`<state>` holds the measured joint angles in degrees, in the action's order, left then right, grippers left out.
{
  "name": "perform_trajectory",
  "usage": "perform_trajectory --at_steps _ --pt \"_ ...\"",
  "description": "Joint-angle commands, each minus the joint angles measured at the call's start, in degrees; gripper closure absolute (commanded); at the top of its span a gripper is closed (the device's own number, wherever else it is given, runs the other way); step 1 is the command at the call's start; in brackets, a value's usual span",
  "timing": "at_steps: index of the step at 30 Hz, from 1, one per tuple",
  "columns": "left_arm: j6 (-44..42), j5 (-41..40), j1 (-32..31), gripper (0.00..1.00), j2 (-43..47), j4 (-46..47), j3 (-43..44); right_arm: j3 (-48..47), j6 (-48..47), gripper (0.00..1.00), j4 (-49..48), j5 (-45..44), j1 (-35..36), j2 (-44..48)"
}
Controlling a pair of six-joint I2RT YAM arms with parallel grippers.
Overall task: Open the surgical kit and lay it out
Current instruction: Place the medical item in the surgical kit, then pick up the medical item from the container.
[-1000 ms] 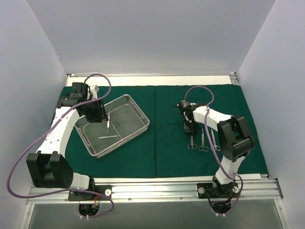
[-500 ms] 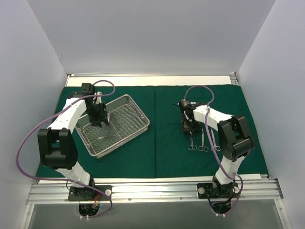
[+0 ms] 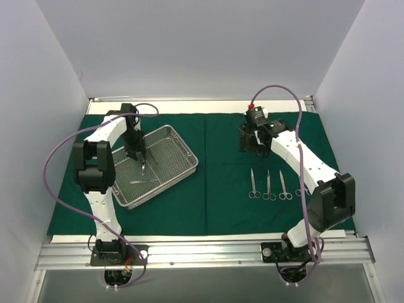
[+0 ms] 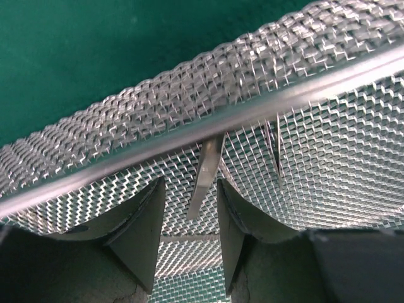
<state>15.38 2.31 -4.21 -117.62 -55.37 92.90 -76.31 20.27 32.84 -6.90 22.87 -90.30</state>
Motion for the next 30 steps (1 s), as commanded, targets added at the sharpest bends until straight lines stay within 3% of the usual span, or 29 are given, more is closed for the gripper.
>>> perform_trajectory --at_steps 1,8,11,12,16,17,22,24,27,30 --pt "0.36 -1.34 -0.62 0.53 -1.2 0.88 3.51 1.07 0.03 0.46 5.22 1.01 -0.55 2.85" --pt "0.09 -3.8 -1.68 0.54 -5.24 1.41 4.48 2.14 0.47 0.46 5.83 2.32 -0.81 5.4" --pt "0.36 -3.45 -1.68 0.64 -6.74 1.67 4.83 1.08 0.03 0.46 6.62 2.85 -0.81 5.23" --pt "0.44 -3.27 -1.68 0.74 -7.09 1.59 5.09 0.64 0.03 0.46 6.88 3.03 -0.73 4.7" --pt "0.36 -3.01 -1.51 0.98 -5.43 0.18 5.88 -2.25 -0.67 0.47 7.15 6.7 -0.46 3.03" --pt "0.36 -3.27 -1.42 0.98 -4.55 -1.21 5.97 -2.87 -1.28 0.47 6.19 9.24 -0.37 2.68" --pt "2.98 -2.31 -1.33 0.98 6.42 -8.42 6.68 -10.69 -3.13 0.47 3.9 22.24 3.04 -2.24" --pt "6.92 3.89 -1.24 0.98 12.64 -9.14 5.54 -12.36 -3.4 0.48 0.22 25.69 5.24 -3.82" --pt "15.69 15.65 -1.41 0.98 22.3 -5.03 -1.91 -13.86 -0.17 0.5 -6.8 33.16 9.11 -5.93" --pt "26.41 20.71 -2.73 0.98 31.3 2.36 -11.41 -16.4 3.53 0.51 -11.3 36.33 13.06 -9.0"
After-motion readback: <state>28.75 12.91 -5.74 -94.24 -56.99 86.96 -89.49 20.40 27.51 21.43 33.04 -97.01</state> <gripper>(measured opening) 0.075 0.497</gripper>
